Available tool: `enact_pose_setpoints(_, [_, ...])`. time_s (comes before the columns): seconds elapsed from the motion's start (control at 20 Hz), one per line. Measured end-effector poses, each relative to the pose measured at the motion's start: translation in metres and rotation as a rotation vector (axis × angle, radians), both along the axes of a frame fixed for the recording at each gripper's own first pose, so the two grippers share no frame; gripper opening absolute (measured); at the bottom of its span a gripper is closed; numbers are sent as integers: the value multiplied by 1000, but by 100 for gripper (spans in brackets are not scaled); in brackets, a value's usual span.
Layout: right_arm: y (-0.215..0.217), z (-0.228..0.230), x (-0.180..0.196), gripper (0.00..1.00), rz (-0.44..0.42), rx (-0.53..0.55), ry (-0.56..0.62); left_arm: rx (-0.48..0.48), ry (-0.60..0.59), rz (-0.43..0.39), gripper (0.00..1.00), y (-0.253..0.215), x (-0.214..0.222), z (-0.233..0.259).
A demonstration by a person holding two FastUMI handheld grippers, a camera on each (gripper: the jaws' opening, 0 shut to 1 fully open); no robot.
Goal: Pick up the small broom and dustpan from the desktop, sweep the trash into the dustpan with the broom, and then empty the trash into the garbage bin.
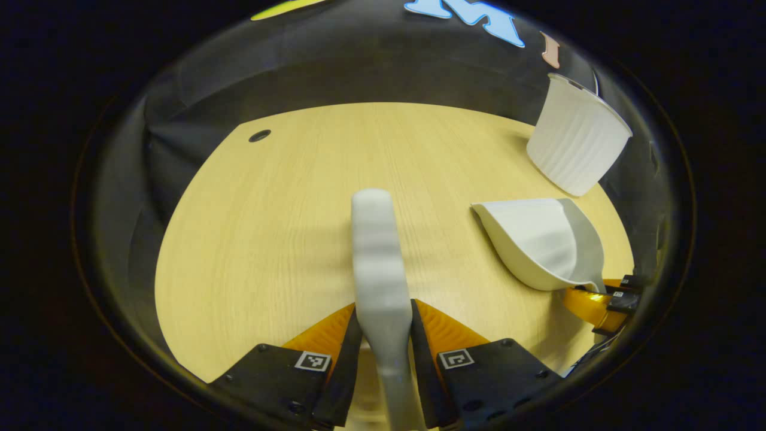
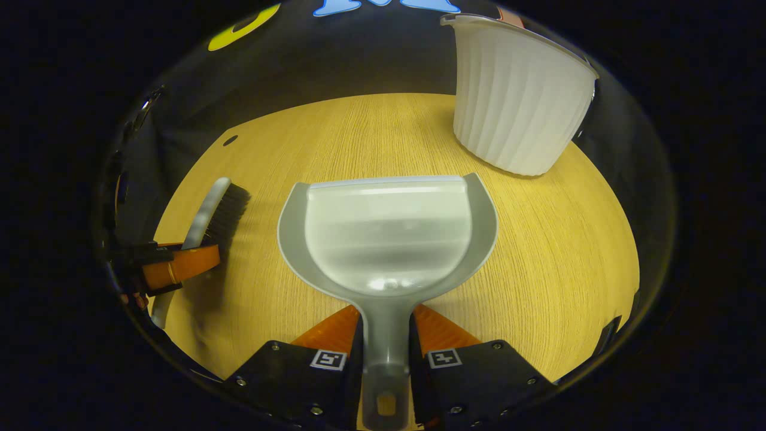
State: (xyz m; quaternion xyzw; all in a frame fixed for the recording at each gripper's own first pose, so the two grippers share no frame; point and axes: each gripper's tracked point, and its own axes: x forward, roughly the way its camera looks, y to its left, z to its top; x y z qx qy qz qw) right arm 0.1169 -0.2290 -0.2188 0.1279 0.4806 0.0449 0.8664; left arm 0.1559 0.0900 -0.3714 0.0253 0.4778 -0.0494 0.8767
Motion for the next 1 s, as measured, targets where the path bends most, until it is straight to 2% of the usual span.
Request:
enact_pose_setpoints(0.1, [0,-1,-2,40,14,-4,7,19,-10,-2,52,-5,1,3])
enact_pose_setpoints(0.15, [-2,0,-2,35,18,-8,9,28,-17,-4,52,-8,2,4])
enact_pose_setpoints(0.3, [-2,2,-4,37,29,0,0,48,-33,-12,52,-12,4,5])
enact_pose_setpoints(0.35, [-3,3,-4,34,33,0,-1,52,-35,-12,52,-14,4,6])
enact_pose_setpoints(0.4, [-5,6,-5,37,35,-3,-2,56,-39,-12,52,-14,4,9])
enact_pose_setpoints(0.5, [-9,10,-8,37,33,-11,-3,58,-53,-14,56,-13,1,15])
enact_pose_setpoints(0.55, [-8,12,-9,43,40,-6,-7,61,-63,-13,60,-11,1,18])
enact_pose_setpoints(0.6, [-11,14,-12,53,41,-12,-8,61,-73,-12,71,-6,0,23])
enact_pose_setpoints(0.65, [-12,17,-12,68,45,-12,-17,61,-88,-11,76,-4,1,28])
enact_pose_setpoints(0.75, [-14,21,-16,75,54,-8,-25,64,-119,-4,90,-2,2,38])
enact_pose_setpoints(0.8, [-15,22,-18,83,56,-7,-26,61,-133,-3,98,-2,2,43])
enact_pose_setpoints(0.85, [-15,26,-19,95,58,-3,-36,62,-149,0,98,-3,2,49])
enact_pose_setpoints(1.0, [-22,36,-20,98,66,-9,-75,56,-205,13,98,-4,-1,63])
